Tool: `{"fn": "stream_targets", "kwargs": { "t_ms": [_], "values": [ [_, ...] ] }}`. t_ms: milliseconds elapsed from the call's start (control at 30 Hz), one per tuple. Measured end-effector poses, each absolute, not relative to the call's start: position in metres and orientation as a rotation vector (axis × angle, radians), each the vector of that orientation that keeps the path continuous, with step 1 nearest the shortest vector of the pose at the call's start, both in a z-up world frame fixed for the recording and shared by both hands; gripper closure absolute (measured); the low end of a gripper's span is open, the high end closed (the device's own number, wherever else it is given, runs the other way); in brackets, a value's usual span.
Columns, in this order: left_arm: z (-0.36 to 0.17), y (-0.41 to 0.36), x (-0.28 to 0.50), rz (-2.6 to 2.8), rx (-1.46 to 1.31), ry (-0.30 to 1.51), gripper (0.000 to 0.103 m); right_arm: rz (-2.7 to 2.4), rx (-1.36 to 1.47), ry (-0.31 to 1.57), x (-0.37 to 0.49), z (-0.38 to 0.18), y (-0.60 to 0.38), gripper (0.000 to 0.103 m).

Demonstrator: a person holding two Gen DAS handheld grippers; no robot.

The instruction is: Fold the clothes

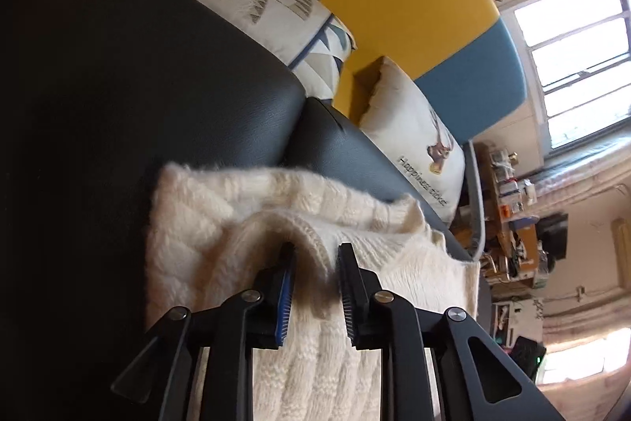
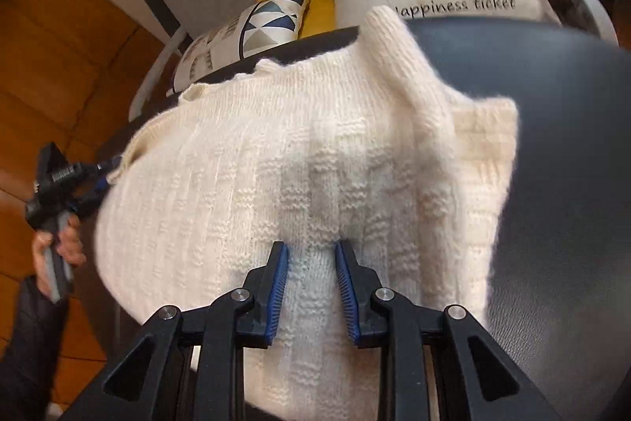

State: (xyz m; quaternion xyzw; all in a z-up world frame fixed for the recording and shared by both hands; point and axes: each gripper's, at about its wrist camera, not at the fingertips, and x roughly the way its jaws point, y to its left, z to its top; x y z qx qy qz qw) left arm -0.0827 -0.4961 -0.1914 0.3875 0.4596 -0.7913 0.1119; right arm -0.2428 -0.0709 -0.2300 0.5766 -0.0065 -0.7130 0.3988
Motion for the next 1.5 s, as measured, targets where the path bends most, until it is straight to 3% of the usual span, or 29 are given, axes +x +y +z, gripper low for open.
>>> {"fn": "stream_targets", "kwargs": {
  "t_ms": [333, 533, 700, 767, 867, 1033, 1200, 1500],
  "values": [
    [-0.193, -0.467, -0.038, -2.379, 1.224, 1.303, 0.081, -1.729, 1.480, 0.066, -0.188, -0.232, -0.035, 0.082],
    [-0.179, -0.462, -0.008, -2.365, 1.215, 1.367, 0.081, -1.734, 1.486, 0.051, -0.160, -0.231, -0.012, 0.082],
    [-0.150, -0.474, -0.003, -2.350, 1.137, 1.441, 0.078, -1.792, 1.445, 0.269, -0.128, -0.225, -0.018, 0.082],
    [-0.135, -0.478, -0.001, -2.367, 1.085, 1.448, 0.078, -1.823, 1.440, 0.267, -0.125, -0.224, -0.014, 0.082],
    [-0.114, -0.483, 0.009, -2.415, 1.053, 1.341, 0.074, -1.871, 1.431, 0.257, -0.123, -0.218, -0.017, 0.082],
    [-0.115, -0.465, 0.030, -2.505, 1.225, 0.887, 0.072, -1.955, 1.297, 0.277, -0.100, -0.190, -0.031, 0.080],
    [-0.136, -0.468, 0.048, -2.571, 1.275, 0.898, 0.071, -1.921, 1.213, 0.247, -0.083, -0.180, -0.052, 0.079],
    [-0.165, -0.466, 0.009, -2.662, 1.401, 0.869, 0.063, -1.889, 1.223, 0.264, -0.078, -0.191, -0.083, 0.079]
  ]
}}
